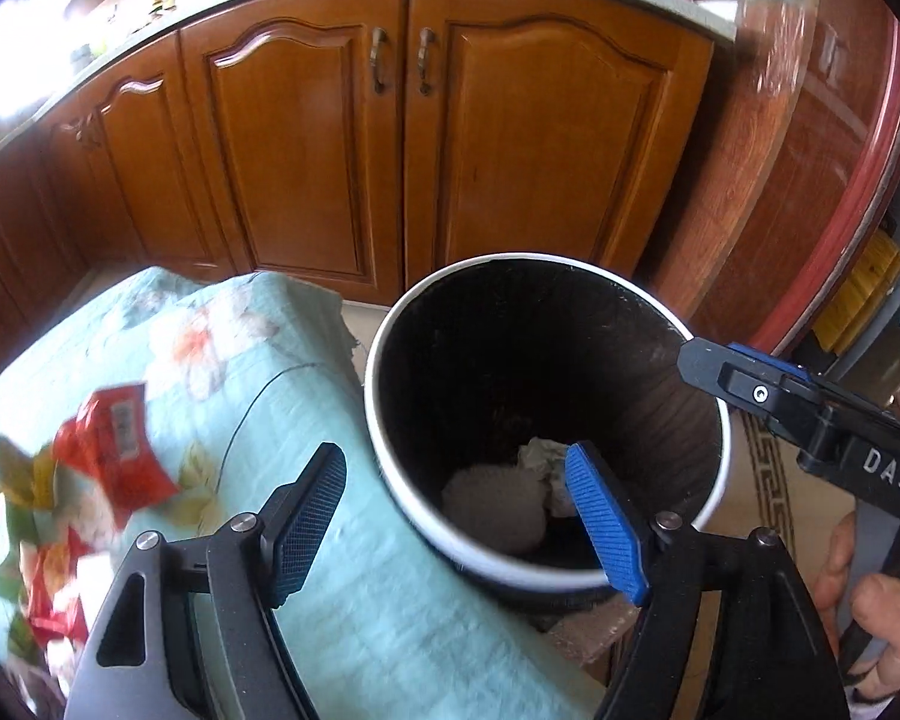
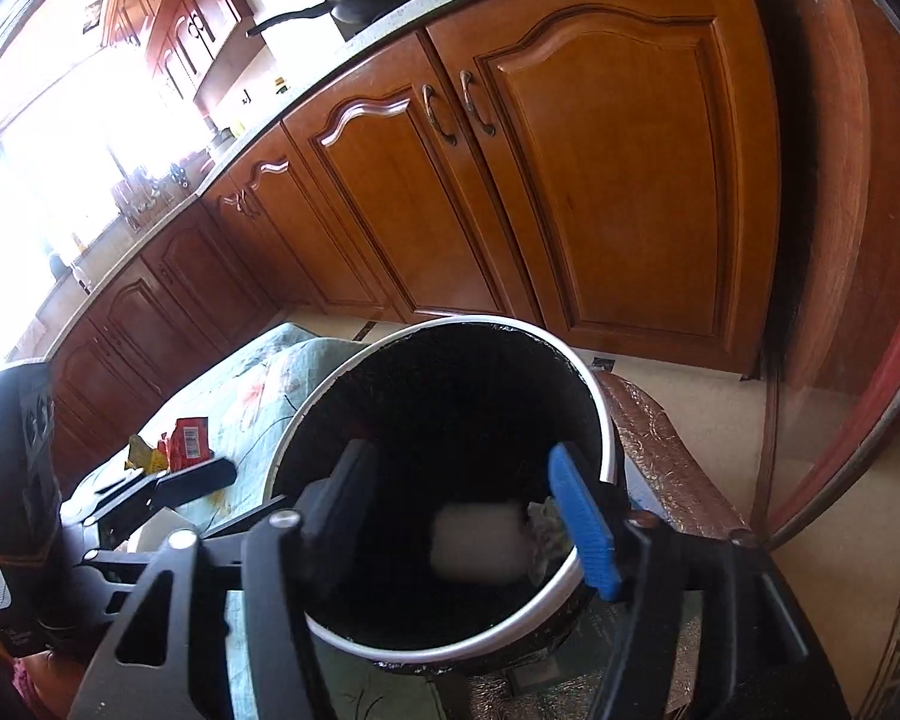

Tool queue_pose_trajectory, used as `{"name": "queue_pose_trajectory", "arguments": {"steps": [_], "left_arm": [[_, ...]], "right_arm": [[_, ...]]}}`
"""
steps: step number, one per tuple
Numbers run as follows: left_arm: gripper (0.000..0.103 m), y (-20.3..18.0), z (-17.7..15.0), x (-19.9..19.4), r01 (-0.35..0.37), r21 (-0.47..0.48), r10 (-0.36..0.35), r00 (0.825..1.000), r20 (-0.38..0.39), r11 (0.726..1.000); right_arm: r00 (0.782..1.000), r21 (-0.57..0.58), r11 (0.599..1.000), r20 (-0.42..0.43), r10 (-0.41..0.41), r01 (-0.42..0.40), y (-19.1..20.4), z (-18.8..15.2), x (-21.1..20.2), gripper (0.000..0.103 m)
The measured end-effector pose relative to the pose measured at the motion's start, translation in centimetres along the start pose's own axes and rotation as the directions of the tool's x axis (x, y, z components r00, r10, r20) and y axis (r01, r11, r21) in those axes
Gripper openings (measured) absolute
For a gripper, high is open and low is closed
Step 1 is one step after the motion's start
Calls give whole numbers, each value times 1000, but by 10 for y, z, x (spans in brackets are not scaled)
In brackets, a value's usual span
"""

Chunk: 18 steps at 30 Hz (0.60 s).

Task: Collect trash
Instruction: 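Move both open tools back over the table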

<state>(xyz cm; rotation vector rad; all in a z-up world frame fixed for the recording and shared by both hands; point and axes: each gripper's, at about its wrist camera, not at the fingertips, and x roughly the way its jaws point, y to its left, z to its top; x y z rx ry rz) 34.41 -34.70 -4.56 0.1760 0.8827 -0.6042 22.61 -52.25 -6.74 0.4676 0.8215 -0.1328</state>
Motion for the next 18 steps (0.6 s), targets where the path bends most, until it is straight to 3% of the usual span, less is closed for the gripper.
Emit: {"name": "queue_pose_trajectory", "arguments": {"steps": [3,6,18], "left_arm": [[80,11,-21,-27,7,-46,-5,999,44,999],[84,21,-48,-57,-9,-76,16,995,96,997],[86,76,-153,-155,-108,-203,143,976,164,973]], "right_arm": [[1000,4,1000,20,10,-10,9,-8,-11,87],[999,-10,1000,35,26,-25,24,-22,-21,96],[995,-107,989,-22,98,-100,109,-78,-41,98]]}}
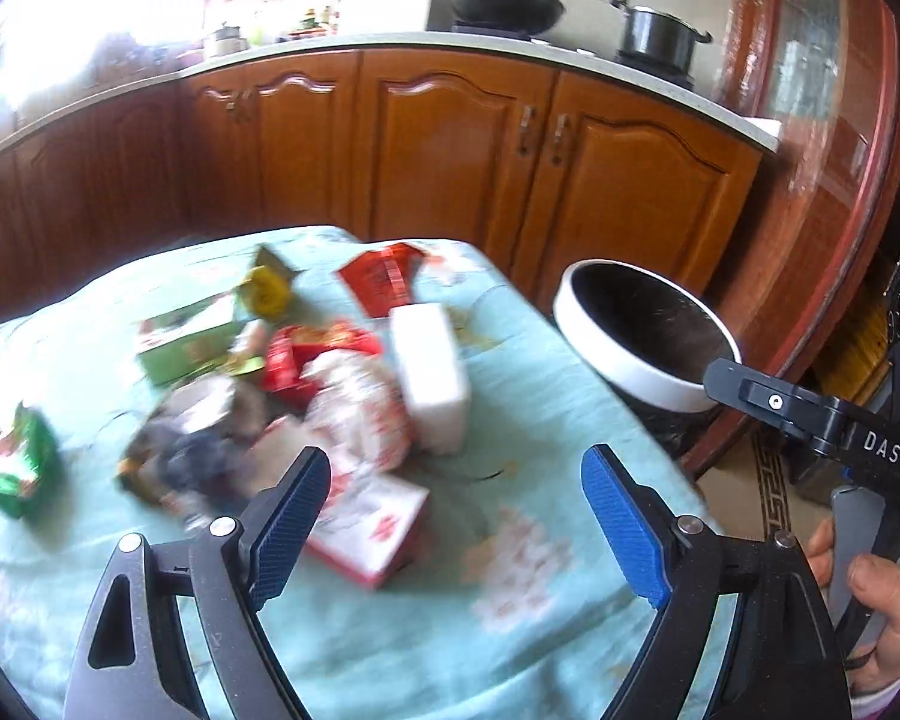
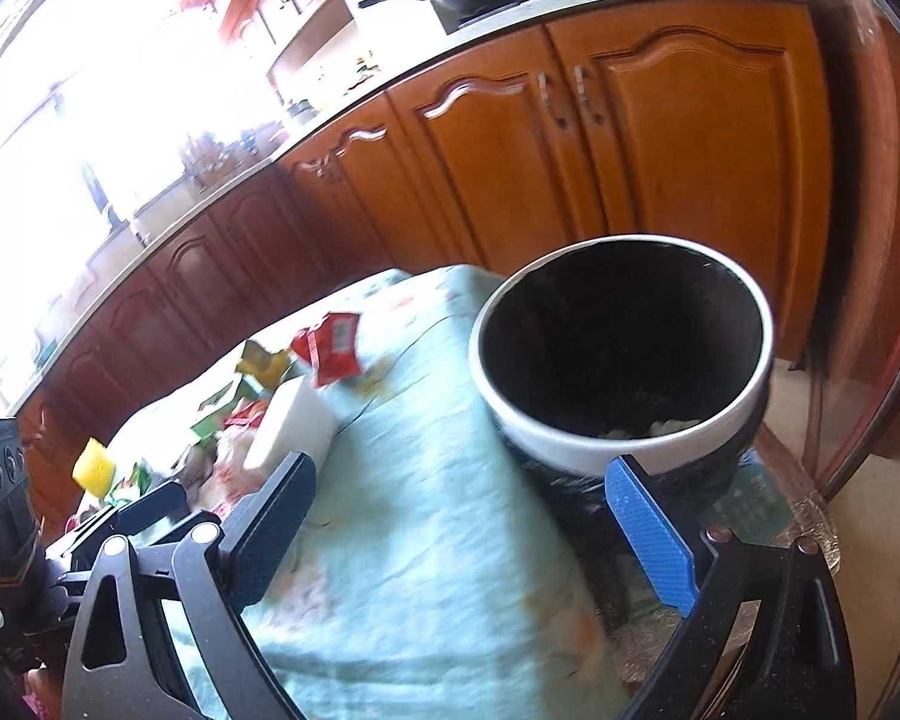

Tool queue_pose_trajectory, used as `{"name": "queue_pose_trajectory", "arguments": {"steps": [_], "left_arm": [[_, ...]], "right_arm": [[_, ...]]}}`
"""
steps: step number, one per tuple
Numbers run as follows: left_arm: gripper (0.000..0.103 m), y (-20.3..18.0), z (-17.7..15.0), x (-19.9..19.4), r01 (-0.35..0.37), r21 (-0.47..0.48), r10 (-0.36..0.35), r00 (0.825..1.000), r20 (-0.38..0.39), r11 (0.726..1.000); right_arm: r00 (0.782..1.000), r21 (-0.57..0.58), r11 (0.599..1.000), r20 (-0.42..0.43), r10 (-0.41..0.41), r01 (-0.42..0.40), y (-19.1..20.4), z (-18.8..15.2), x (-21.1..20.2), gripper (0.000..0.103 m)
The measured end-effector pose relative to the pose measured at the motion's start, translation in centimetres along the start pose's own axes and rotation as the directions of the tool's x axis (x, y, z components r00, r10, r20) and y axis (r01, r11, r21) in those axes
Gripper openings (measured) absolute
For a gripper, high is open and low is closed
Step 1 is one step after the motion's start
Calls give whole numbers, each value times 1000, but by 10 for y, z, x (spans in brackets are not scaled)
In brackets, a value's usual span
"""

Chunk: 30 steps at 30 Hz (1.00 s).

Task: Collect trash
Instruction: 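Move both open tools back over the table, then grasp the white sponge with the right tool while the left tool grasps a crumpled wrapper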

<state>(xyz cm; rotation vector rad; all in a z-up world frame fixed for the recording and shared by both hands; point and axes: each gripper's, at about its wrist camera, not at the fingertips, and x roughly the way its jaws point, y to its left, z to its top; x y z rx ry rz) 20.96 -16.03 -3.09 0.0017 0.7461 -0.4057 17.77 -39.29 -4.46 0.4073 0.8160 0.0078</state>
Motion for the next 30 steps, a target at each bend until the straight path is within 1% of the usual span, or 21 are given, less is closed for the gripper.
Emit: {"name": "queue_pose_trajectory", "arguments": {"steps": [3,7,11,15,17,19,23,26,28,29,30], "left_arm": [[86,22,-16,-25,-44,-35,45,999,20,998],[86,47,-28,-45,-83,-92,84,996,11,992],[86,65,-35,-53,-106,-145,106,994,-9,984],[86,75,-36,-57,-116,-172,114,993,-24,978],[86,77,-38,-57,-113,-182,109,993,-34,977],[86,85,-32,-55,-104,-202,97,994,-45,974],[86,89,-26,-48,-87,-220,77,996,-52,972],[86,92,-17,-36,-83,-214,74,996,-53,973],[85,94,-11,-24,-93,-196,82,995,-65,976],[85,93,-8,-19,-99,-186,87,994,-73,977],[85,94,-5,-13,-102,-181,89,993,-78,978]], "right_arm": [[1000,-33,999,-17,21,-21,23,-9,2,98],[998,-55,997,-40,51,-53,48,-19,10,98],[995,-73,994,-61,73,-77,69,-28,20,98],[993,-88,992,-81,86,-93,86,-37,28,98],[992,-94,991,-94,87,-96,90,-40,32,98],[991,-100,990,-103,87,-98,95,-42,35,98],[990,-93,991,-108,88,-98,102,-40,44,98],[989,-72,991,-108,104,-112,103,-32,51,98],[988,-52,991,-100,115,-120,103,-24,57,97],[989,-45,992,-95,115,-120,104,-20,60,96],[990,-42,992,-91,111,-116,104,-16,63,93]]}}
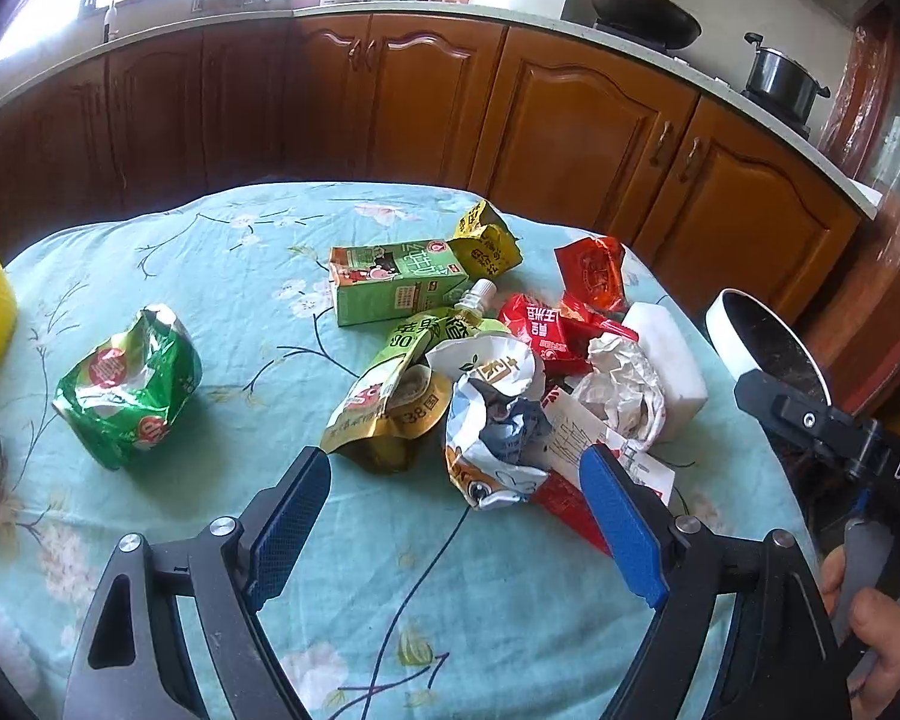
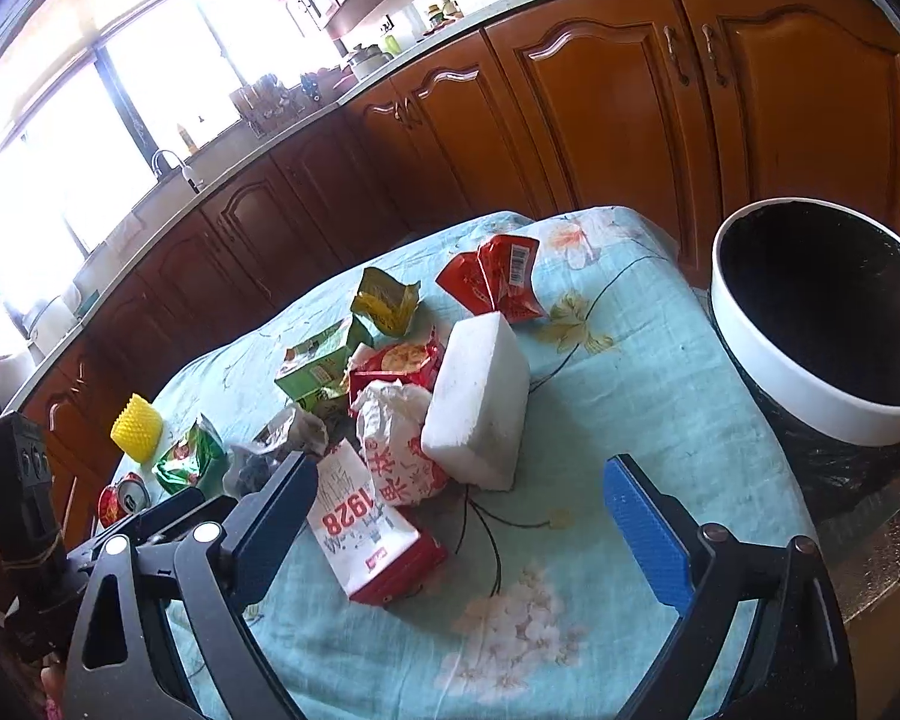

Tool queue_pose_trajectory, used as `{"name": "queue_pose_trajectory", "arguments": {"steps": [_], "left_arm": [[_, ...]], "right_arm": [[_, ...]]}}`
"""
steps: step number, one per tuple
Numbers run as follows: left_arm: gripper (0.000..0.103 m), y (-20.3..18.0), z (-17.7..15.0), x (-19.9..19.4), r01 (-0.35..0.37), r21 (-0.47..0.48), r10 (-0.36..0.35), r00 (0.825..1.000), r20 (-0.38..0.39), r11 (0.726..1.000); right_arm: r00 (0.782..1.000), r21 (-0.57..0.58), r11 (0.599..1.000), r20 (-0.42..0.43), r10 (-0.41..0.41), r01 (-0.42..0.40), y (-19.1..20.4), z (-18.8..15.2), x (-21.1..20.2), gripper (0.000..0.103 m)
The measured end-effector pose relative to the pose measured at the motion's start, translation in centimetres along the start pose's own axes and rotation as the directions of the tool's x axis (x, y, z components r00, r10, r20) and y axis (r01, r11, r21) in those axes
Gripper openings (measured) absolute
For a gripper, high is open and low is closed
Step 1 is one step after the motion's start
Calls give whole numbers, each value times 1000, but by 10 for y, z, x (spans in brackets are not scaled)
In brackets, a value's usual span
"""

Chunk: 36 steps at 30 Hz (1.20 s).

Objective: Collect trash

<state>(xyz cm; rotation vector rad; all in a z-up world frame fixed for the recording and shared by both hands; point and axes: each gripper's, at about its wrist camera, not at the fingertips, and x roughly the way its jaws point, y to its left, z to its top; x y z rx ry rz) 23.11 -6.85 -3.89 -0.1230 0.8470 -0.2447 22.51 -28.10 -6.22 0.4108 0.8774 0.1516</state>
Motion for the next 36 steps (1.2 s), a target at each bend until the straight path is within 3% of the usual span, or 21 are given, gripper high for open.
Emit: {"name": "queue_pose_trajectory", "arguments": {"steps": [1,4,10,11,12,13,15,17,21,36], "left_arm": [[84,-1,3,6,-1,4,1,1000,-8,1000],[79,-3,10,18,5,9,-5,1000,-23,1000],[67,-2,14,41,-5,13,6,999,-45,1000],[63,-2,14,42,-10,14,11,999,-41,1000],[60,-1,14,42,-12,16,13,999,-37,1000],[56,0,14,41,-9,15,9,999,-34,1000],[44,2,14,38,-5,9,5,1000,-23,1000],[25,3,15,34,-5,13,5,1000,-18,1000],[10,2,12,22,5,23,-5,1000,1,1000],[4,-16,-1,-43,43,60,-49,994,94,997]], "right_arm": [[1000,1,1000,1,-3,3,0,4,4,90],[1000,-3,1000,-20,-15,15,0,15,17,70],[995,-15,1000,-101,-16,15,-1,20,56,68],[994,-15,1000,-112,-12,11,-1,18,61,62],[992,-12,1000,-122,-7,6,-2,17,65,48],[992,-4,1000,-128,2,-2,-3,16,66,41],[994,-2,1000,-108,5,-5,-4,13,61,37],[996,-11,1000,-87,5,-6,-3,13,52,35],[999,-49,999,-33,-21,20,-2,15,29,33],[979,-195,960,63,-193,202,2,2,-26,33]]}}
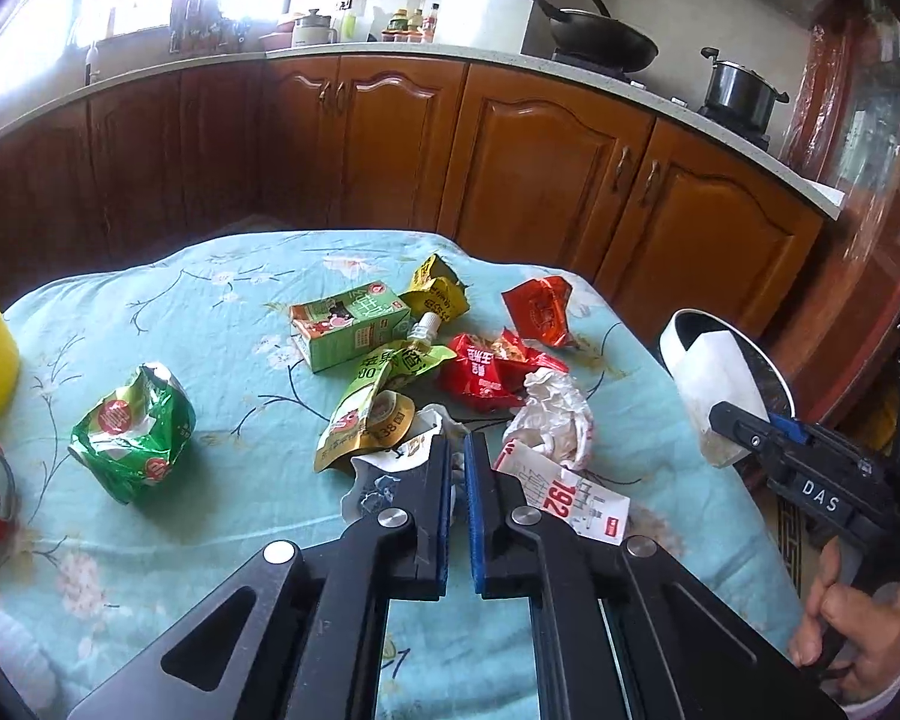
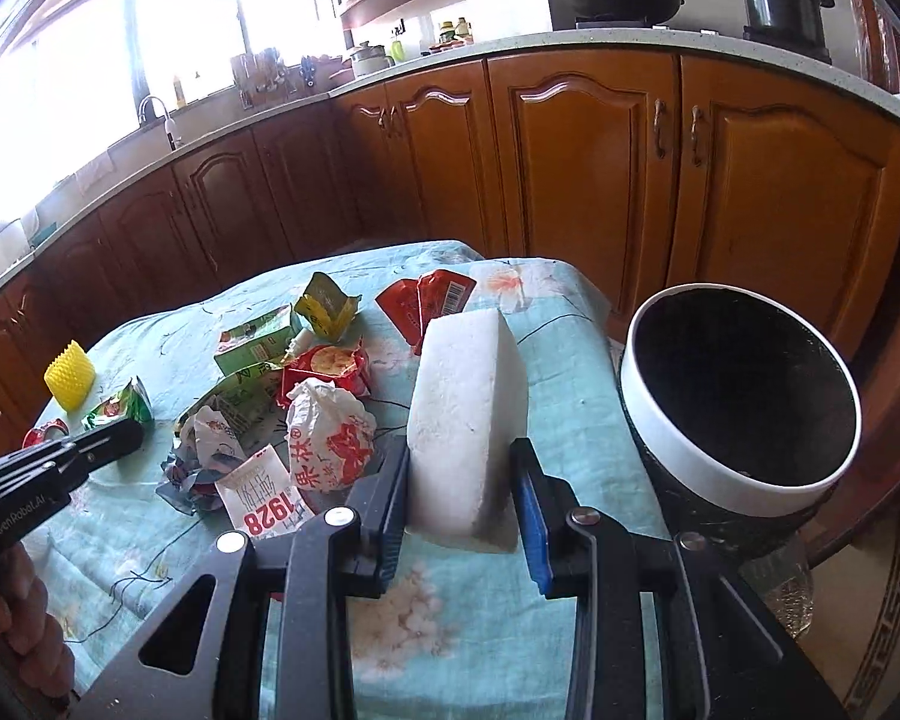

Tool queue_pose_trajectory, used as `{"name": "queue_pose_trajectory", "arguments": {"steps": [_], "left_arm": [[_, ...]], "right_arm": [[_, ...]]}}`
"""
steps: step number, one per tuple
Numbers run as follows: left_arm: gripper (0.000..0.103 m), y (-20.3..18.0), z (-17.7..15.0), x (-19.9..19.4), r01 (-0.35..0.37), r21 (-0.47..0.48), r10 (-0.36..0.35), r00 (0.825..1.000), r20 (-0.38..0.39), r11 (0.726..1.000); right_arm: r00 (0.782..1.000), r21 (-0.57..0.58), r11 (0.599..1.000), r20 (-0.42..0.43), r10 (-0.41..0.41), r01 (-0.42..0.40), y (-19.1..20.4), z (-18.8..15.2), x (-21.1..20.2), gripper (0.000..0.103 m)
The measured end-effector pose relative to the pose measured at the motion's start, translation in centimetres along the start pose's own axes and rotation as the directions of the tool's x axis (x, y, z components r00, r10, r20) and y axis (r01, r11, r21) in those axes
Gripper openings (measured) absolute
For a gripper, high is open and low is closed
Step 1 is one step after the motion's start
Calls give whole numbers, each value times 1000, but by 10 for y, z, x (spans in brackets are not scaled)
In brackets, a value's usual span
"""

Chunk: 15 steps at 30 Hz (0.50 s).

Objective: Collect trash

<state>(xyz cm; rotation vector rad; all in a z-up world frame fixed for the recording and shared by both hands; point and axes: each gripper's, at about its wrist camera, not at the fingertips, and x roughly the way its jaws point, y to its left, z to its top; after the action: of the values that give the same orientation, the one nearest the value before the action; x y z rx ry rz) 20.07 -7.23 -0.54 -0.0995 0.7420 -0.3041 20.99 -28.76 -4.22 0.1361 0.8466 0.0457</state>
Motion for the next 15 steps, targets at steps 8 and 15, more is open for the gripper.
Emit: {"name": "queue_pose_trajectory", "arguments": {"steps": [8,15], "left_arm": [[4,-20,3,-29,45,35,-46,998,44,998],[3,-43,9,-36,94,71,-98,994,53,993]], "right_arm": [[999,-40,998,14,-45,45,1,-10,-13,33],[997,-36,997,41,-65,67,-9,-12,-28,33]]}}
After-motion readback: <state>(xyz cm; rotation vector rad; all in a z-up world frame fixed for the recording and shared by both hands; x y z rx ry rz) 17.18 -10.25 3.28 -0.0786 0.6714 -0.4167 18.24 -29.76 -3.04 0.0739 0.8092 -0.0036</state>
